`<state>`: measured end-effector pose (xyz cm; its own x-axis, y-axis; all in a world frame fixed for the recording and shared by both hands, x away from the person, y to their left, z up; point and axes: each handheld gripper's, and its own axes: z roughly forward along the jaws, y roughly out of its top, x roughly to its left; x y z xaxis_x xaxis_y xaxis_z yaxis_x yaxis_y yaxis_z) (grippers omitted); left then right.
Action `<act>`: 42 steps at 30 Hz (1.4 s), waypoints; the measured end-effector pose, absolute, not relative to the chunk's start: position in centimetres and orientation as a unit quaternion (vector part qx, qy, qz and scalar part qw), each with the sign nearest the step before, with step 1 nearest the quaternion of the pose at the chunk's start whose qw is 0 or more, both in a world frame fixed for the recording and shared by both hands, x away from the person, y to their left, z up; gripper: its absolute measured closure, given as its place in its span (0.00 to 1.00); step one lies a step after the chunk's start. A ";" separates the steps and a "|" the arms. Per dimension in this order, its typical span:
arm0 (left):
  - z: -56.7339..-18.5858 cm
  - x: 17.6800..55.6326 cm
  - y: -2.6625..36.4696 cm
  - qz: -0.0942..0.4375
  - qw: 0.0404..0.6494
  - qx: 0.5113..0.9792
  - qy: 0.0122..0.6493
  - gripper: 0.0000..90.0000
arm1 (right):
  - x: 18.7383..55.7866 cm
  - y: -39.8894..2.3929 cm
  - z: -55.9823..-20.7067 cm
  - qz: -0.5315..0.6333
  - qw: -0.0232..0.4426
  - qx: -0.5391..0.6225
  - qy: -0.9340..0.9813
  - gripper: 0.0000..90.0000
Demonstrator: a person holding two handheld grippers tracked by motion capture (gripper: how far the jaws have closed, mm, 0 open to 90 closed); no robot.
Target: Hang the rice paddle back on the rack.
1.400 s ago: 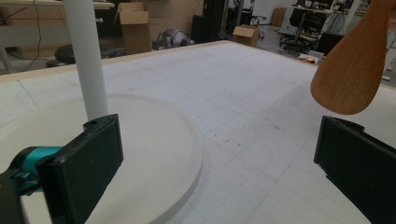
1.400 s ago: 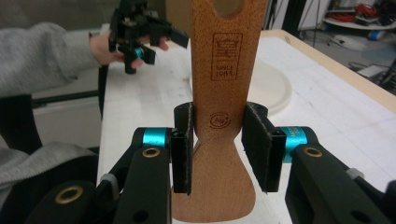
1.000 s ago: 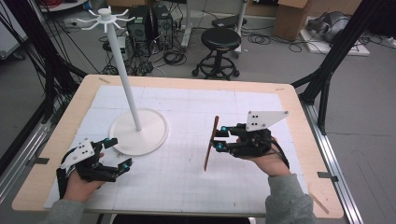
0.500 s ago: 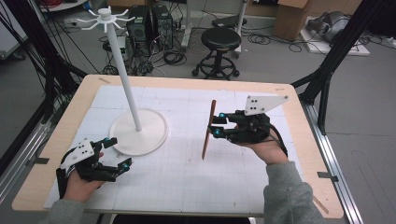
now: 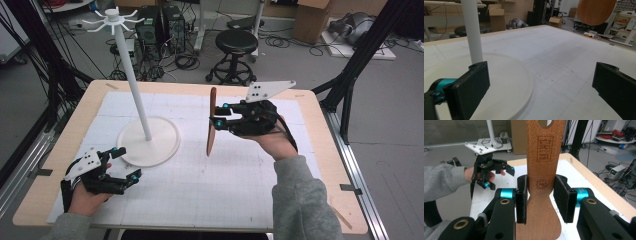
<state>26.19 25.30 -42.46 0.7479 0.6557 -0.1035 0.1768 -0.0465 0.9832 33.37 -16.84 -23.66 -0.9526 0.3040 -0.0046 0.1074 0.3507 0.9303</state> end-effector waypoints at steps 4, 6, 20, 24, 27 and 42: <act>-42.4 26.1 25.3 0.192 0.622 0.698 0.299 0.02 | 33.8 -16.0 -22.8 0.558 0.100 0.130 0.814 0.72; -42.4 26.0 25.3 0.192 0.622 0.698 0.298 0.02 | 34.1 -15.5 -22.6 0.556 0.102 0.128 0.815 0.72; -42.1 25.8 26.0 0.196 0.633 0.685 0.303 0.02 | 36.1 -12.3 -20.9 0.560 0.110 0.140 0.809 0.72; -42.2 25.8 26.0 0.197 0.632 0.687 0.301 0.02 | 36.4 -11.5 -20.4 0.560 0.113 0.139 0.809 0.72; -42.2 25.8 26.1 0.197 0.633 0.685 0.303 0.02 | 36.6 -10.8 -19.9 0.563 0.115 0.140 0.807 0.72; -42.3 25.7 26.1 0.196 0.626 0.691 0.302 0.02 | 37.4 -7.7 -17.3 0.568 0.112 0.119 0.806 0.72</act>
<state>25.66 26.08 -42.28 0.7406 0.6633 -0.1072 0.1718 -0.0328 0.9846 37.45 -7.68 -17.29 -0.9462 0.3204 -0.0456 0.0648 0.3255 0.9433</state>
